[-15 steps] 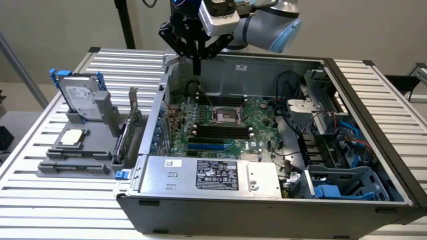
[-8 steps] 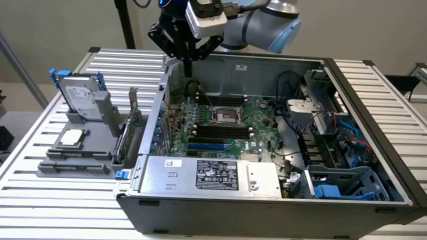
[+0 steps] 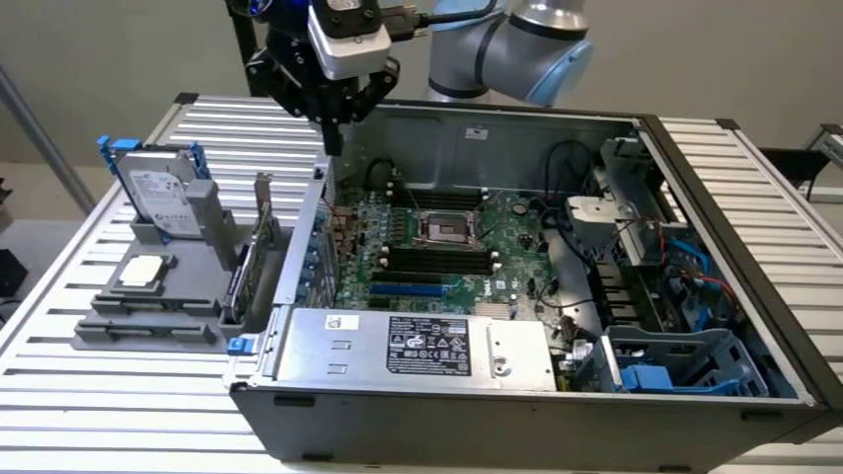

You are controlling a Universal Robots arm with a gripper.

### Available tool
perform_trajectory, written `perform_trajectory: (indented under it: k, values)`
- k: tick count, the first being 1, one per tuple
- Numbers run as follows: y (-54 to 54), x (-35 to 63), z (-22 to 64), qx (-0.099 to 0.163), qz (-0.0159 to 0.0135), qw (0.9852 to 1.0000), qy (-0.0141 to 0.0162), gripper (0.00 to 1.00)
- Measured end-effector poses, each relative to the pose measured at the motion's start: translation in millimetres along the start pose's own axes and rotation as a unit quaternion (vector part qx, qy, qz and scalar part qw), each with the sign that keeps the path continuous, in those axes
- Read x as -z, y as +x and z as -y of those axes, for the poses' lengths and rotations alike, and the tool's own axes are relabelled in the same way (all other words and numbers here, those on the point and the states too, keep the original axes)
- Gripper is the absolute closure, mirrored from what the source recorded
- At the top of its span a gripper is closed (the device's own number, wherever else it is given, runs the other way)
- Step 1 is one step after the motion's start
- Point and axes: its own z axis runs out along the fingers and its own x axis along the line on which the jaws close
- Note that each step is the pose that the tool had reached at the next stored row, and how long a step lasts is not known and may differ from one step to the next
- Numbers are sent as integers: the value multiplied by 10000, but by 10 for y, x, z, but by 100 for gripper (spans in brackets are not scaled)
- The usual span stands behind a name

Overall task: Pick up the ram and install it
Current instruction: 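Reach for the ram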

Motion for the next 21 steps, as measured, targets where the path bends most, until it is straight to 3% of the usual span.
perform_trajectory:
  k: [21]
  values:
    - [946, 7, 182, 0, 0, 10000, 0, 89]
